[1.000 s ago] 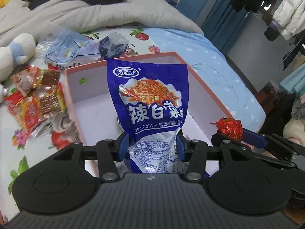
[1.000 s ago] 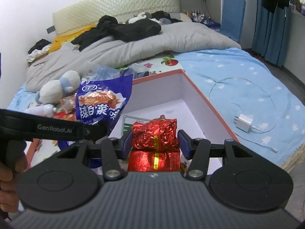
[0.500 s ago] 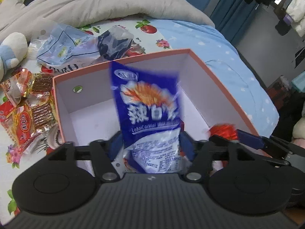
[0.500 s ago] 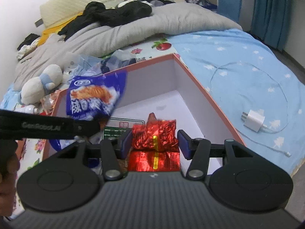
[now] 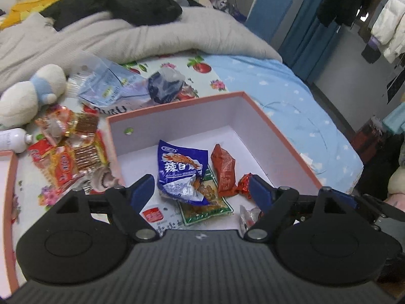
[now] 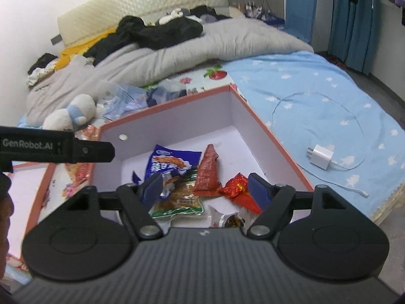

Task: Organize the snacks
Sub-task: 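Withdraw both open grippers from the box back toward the snack heap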

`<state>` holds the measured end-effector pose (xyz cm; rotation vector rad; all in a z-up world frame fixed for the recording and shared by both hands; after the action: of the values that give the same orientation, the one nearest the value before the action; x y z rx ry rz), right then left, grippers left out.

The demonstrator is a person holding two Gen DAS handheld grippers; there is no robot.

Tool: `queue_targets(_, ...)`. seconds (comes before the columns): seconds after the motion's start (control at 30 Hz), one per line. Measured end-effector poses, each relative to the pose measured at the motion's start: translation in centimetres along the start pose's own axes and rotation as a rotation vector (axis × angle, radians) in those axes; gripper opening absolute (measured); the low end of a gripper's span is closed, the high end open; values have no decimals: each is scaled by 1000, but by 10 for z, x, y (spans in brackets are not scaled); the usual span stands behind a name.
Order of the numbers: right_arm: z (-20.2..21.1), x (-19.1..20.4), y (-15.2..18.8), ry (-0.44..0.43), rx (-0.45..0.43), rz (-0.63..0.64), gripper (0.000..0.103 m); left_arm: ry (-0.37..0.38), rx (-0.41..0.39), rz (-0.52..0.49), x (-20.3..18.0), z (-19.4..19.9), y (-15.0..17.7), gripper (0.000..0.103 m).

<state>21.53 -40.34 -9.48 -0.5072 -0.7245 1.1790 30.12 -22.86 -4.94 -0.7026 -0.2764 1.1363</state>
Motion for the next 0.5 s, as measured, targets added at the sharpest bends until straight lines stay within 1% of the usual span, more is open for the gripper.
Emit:
queue_targets(0.13, 29, 12, 8, -7, -44, 12, 76, -12, -35, 6, 0, 38, 16, 85)
queue_targets(0.23, 49, 20, 15, -24, -66, 6, 76, -37, -63, -28, -3, 66, 27, 85)
queue_targets(0.3, 58, 25, 19, -32, -79, 5, 76, -41, -83, -31, -1, 86, 33, 85)
queue_targets(0.37, 66, 30, 22, -35, -89, 6, 76, -33, -96, -41, 0, 107, 35, 85)
queue_targets(0.43, 70, 34, 25, -42, -90, 0, 76, -22, -92, -56, 2, 128, 32, 85)
queue_targets(0.5, 73, 40, 27, -51, -90, 0, 76, 5, -85, -51, 5, 154, 27, 87)
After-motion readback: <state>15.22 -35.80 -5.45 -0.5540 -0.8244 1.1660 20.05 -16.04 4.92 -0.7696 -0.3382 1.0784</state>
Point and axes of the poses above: each gripper's, at about its wrist camera, not at the fingertips, and z roughly against the way its jaws point, x to its left, y to its underside, the point moved 2 cm from there along -z, roughly the way its jaws point, and after that the axes turned 7 degrees about -z, right-handed, at the moved point
